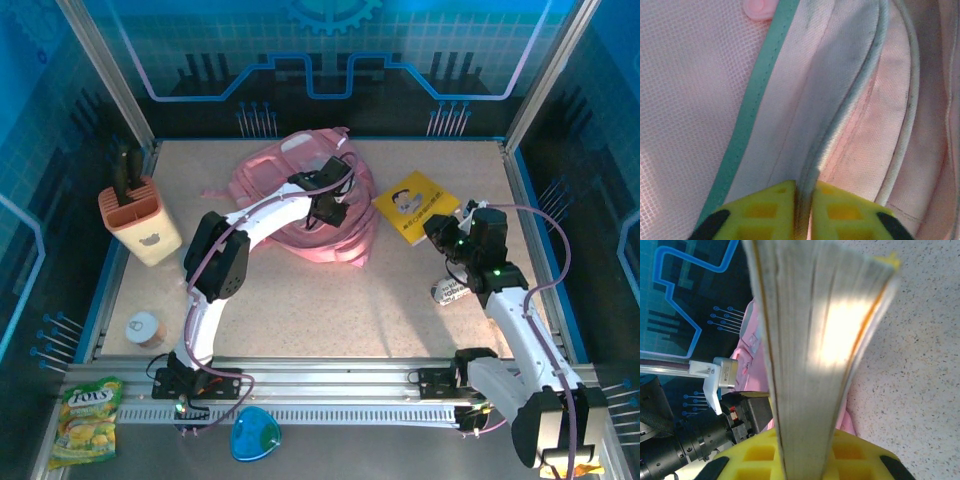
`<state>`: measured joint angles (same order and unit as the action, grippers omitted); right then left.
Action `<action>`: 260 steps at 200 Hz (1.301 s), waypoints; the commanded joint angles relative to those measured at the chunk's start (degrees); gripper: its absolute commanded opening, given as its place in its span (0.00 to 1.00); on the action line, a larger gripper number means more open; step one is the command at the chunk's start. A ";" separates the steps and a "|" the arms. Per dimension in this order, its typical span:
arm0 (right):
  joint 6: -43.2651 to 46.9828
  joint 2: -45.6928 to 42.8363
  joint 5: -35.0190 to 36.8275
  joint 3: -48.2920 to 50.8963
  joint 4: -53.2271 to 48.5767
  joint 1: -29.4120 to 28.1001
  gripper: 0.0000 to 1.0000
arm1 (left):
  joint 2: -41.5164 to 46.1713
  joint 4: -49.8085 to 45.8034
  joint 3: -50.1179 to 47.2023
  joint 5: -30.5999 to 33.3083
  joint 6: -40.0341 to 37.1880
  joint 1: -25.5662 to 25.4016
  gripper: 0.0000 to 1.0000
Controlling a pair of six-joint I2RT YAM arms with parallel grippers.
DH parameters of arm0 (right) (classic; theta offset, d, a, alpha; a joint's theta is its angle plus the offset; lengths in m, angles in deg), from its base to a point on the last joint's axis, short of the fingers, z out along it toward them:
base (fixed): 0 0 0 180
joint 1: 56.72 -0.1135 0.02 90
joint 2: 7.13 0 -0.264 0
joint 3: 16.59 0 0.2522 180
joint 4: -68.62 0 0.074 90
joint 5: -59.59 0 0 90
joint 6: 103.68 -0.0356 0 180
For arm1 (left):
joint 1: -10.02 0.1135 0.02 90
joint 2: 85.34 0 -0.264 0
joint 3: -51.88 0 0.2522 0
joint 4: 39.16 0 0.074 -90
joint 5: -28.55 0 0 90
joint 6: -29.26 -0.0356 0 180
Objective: Pack the student bag
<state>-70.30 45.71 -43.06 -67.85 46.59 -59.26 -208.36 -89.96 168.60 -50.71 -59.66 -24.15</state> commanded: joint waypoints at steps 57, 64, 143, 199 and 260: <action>7.24 -5.28 -0.65 -1.36 -4.67 2.98 0.00 | 16.83 8.07 -8.41 3.29 1.39 0.55 0.00; 7.52 -5.59 -1.33 -1.20 -4.90 2.99 0.00 | 18.27 9.16 -9.43 3.40 1.82 0.58 0.00; -0.22 -3.18 -12.56 3.26 5.79 -1.55 0.00 | 27.01 12.32 -10.67 -4.10 6.63 0.53 0.00; -7.17 6.37 -8.36 2.63 20.09 -12.28 0.00 | 28.54 13.06 -11.81 -7.05 8.72 0.56 0.00; -11.54 21.46 3.33 -1.44 26.73 -20.35 0.00 | 29.33 13.85 -12.76 -8.24 10.16 0.58 0.00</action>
<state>-78.43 63.22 -45.94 -66.36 63.55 -77.91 -183.31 -82.03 155.42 -56.34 -51.57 -23.30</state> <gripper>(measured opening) 0.139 0.049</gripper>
